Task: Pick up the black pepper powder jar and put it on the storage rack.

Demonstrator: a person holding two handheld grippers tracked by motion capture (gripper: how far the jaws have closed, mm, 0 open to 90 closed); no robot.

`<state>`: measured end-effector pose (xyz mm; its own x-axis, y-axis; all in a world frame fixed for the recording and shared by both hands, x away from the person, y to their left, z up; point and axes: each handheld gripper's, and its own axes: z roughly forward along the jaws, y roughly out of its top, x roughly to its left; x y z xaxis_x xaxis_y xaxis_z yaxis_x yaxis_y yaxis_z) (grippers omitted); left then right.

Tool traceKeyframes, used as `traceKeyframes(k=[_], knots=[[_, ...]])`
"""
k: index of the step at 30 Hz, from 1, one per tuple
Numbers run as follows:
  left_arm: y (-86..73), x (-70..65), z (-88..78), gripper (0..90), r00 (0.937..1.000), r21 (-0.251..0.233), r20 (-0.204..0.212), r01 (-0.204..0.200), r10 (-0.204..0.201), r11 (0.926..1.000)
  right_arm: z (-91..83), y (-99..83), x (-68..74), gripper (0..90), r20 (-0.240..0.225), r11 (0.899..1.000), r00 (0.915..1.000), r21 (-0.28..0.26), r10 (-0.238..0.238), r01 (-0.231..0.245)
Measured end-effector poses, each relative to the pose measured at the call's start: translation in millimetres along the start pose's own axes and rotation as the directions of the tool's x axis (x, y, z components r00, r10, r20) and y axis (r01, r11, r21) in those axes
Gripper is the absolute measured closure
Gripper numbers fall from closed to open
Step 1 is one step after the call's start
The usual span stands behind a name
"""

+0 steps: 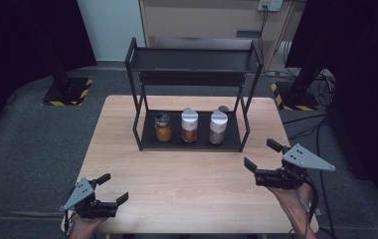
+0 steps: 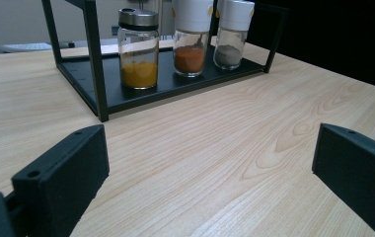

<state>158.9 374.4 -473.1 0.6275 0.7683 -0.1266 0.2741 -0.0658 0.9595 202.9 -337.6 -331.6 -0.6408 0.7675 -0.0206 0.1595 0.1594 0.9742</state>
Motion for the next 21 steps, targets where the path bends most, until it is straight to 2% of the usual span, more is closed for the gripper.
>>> traceKeyframes(k=[11, 21], knots=[[0.3, -0.6, -0.5, 0.0, 1.0, 0.0, -0.002, -0.001, 0.001, 1.0, -27.0, -30.2, -1.9, 7.2, 0.059, 1.0, 0.9978, 0.004, 0.029, -0.029], [0.6, -1.3, -0.4, 0.0, 1.0, 0.002, -0.004, -0.003, 0.003, 1.0, -40.9, -59.1, -1.5, 7.3, 0.119, 0.999, 0.9921, 0.011, 0.041, -0.043]])
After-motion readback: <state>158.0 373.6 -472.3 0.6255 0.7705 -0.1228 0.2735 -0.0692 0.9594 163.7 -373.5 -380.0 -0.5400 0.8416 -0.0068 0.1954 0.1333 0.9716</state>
